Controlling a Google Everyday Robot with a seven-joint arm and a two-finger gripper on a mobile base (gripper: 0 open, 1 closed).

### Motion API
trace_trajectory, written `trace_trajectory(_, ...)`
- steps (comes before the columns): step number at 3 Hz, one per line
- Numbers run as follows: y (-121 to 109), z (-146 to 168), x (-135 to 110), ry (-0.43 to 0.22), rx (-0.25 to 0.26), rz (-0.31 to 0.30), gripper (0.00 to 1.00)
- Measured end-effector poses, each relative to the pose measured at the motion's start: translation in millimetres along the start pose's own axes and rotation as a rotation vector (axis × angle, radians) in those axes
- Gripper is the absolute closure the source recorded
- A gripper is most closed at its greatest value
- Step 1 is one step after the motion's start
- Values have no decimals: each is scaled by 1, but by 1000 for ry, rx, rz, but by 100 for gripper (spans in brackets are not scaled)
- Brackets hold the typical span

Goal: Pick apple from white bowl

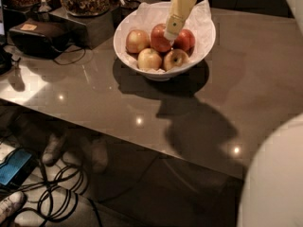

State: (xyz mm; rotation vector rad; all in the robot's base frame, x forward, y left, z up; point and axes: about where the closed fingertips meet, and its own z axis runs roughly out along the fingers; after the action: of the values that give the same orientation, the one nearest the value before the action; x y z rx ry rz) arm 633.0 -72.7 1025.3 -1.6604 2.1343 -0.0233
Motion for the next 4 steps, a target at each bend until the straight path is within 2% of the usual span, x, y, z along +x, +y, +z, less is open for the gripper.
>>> trace_trajectory(1,-14,16,-4,-1,-17,29,0)
trace_trajectory(2,-25,34,0,7,-37,62,13)
trace_trajectory(3,-31,45,3,5,-51,81,6)
trace_trajectory(4,-35,54,5,14,-59,92,7)
